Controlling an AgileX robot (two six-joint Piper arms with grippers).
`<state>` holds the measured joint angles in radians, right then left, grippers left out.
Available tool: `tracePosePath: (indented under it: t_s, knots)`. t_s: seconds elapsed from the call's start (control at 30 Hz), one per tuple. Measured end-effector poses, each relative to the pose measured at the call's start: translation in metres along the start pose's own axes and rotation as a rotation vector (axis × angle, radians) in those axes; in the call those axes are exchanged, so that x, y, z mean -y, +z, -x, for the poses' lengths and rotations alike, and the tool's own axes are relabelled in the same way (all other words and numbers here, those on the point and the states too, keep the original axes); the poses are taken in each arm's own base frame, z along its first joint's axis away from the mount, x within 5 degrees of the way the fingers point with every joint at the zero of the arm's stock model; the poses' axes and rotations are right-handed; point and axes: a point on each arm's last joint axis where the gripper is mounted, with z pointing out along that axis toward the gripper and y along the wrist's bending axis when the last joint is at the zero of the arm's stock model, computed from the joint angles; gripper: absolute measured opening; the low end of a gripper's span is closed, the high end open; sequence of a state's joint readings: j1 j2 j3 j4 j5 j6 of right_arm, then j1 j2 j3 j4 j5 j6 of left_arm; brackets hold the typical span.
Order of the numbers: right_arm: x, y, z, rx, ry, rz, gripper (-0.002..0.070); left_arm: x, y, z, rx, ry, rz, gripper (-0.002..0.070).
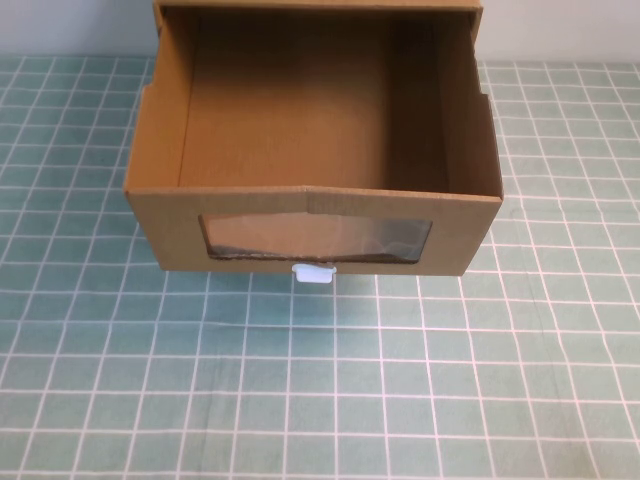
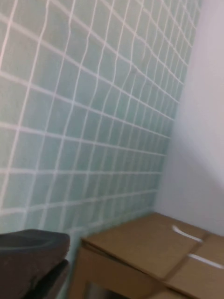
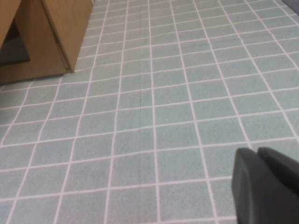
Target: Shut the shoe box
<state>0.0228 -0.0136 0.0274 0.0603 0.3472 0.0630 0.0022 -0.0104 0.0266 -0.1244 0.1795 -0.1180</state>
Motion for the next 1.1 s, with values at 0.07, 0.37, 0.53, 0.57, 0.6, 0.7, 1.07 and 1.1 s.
tracePosePath:
  t_s: [0.07, 0.37, 0.53, 0.57, 0.6, 0.7, 1.07, 1.1]
  knots:
    - [0.0, 0.0, 0.0, 0.0, 0.0, 0.0, -0.0012, 0.001, 0.0, 0.001, 0.011, -0.088, -0.008, -0.0005]
    - [0.0, 0.0, 0.0, 0.0, 0.0, 0.0, -0.0012, 0.003, -0.001, 0.006, 0.032, -0.239, -0.028, -0.0005]
    - [0.0, 0.0, 0.0, 0.0, 0.0, 0.0, -0.0012, 0.02, -0.009, 0.056, -0.053, -0.147, -0.055, -0.0005]
    - [0.0, 0.0, 0.0, 0.0, 0.0, 0.0, -0.0012, 0.024, -0.007, 0.066, -0.114, -0.105, -0.055, -0.0005]
    - [0.0, 0.0, 0.0, 0.0, 0.0, 0.0, -0.0012, 0.03, -0.006, 0.082, -0.167, -0.053, -0.062, -0.0005]
    - [0.0, 0.0, 0.0, 0.0, 0.0, 0.0, -0.0012, 0.046, 0.005, 0.132, -0.305, 0.059, -0.093, -0.0005]
    - [0.0, 0.0, 0.0, 0.0, 0.0, 0.0, -0.0012, 0.099, 0.137, 0.239, -0.388, 0.24, -0.463, -0.0005]
    - [0.0, 0.0, 0.0, 0.0, 0.0, 0.0, -0.0012, 0.103, 0.152, 0.245, -0.374, 0.244, -0.49, -0.0005]
